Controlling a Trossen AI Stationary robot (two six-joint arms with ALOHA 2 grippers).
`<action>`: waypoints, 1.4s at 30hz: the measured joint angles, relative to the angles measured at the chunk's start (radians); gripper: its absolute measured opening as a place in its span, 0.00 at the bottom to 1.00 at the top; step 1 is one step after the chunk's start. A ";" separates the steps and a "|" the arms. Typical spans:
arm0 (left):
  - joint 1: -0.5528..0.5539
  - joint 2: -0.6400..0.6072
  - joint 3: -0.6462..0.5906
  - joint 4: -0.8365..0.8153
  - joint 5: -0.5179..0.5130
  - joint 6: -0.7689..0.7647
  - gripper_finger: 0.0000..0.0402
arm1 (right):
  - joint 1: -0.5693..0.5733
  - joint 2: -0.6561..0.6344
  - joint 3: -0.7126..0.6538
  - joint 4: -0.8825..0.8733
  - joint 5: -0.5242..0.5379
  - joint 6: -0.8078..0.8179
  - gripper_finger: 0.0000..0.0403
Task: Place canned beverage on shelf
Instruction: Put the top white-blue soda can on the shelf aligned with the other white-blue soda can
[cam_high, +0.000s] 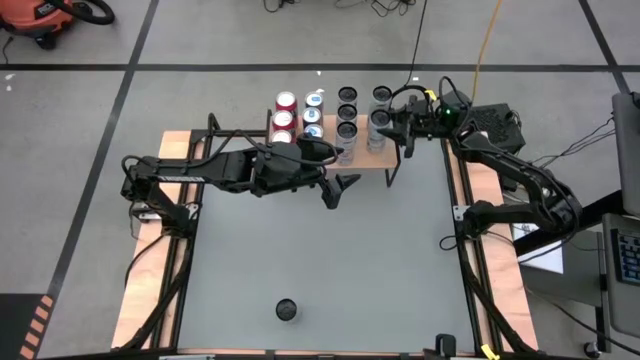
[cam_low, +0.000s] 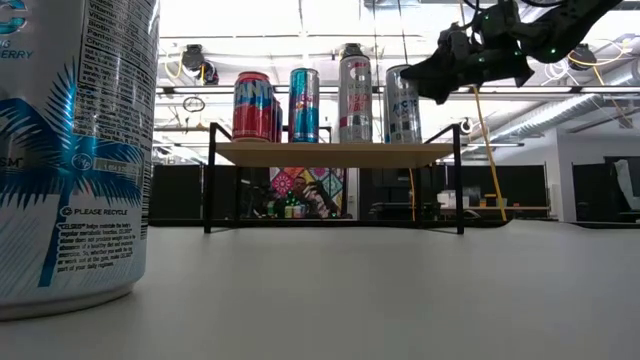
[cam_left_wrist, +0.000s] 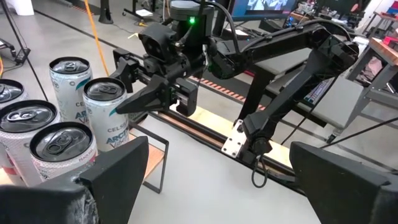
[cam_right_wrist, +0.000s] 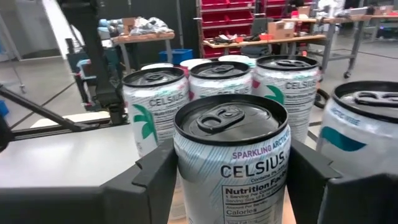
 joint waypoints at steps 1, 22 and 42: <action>0.000 0.000 0.000 0.000 0.000 0.000 0.97 | 0.000 0.000 0.000 0.001 0.004 0.001 0.51; 0.000 0.001 0.000 -0.023 0.000 -0.026 0.97 | 0.000 0.000 0.000 0.007 0.030 0.003 0.64; 0.000 0.001 0.000 -0.026 0.002 -0.026 0.97 | 0.000 -0.012 0.032 0.023 0.055 0.007 0.70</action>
